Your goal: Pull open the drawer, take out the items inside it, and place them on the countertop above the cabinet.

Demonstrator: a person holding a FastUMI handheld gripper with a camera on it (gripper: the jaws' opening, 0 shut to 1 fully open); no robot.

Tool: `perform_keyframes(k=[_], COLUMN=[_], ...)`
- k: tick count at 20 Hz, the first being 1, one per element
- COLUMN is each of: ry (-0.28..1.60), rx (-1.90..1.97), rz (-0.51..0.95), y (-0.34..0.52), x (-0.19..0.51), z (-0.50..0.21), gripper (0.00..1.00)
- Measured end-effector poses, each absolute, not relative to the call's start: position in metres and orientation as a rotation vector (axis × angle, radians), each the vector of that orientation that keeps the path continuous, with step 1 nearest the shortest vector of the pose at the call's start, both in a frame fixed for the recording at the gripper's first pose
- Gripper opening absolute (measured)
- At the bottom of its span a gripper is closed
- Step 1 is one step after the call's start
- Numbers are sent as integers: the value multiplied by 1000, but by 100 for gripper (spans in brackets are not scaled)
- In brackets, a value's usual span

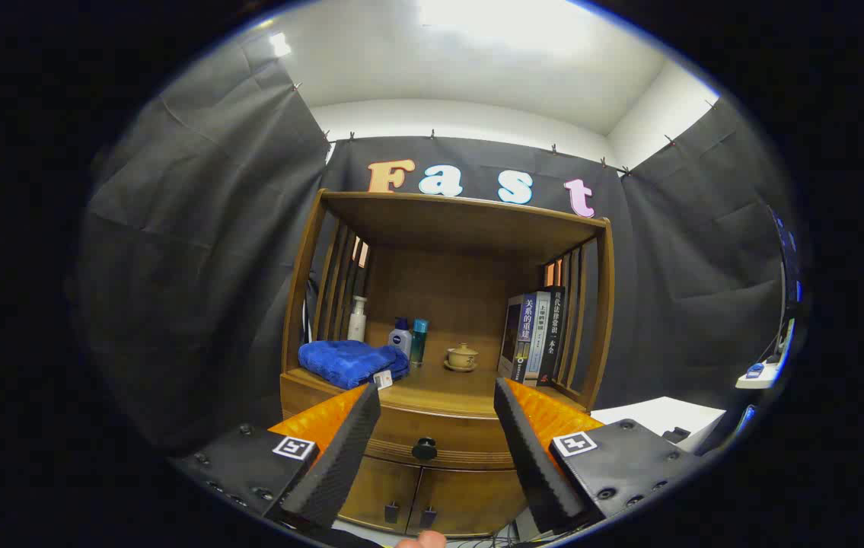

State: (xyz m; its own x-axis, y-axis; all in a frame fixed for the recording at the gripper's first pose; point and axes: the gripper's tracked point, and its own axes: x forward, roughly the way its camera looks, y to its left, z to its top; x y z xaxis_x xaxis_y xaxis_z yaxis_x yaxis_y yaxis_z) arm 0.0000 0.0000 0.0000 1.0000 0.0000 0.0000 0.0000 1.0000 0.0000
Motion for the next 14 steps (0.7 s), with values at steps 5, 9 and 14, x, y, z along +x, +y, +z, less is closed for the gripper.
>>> perform_keyframes(k=[5, 9, 14], ry=[3, -2, -11], rx=[2, -5, -6], rz=[0, 3, 4], y=[0, 0, 1], x=[1, 2, 3], z=[-1, 2, 5], gripper=[98, 98, 98])
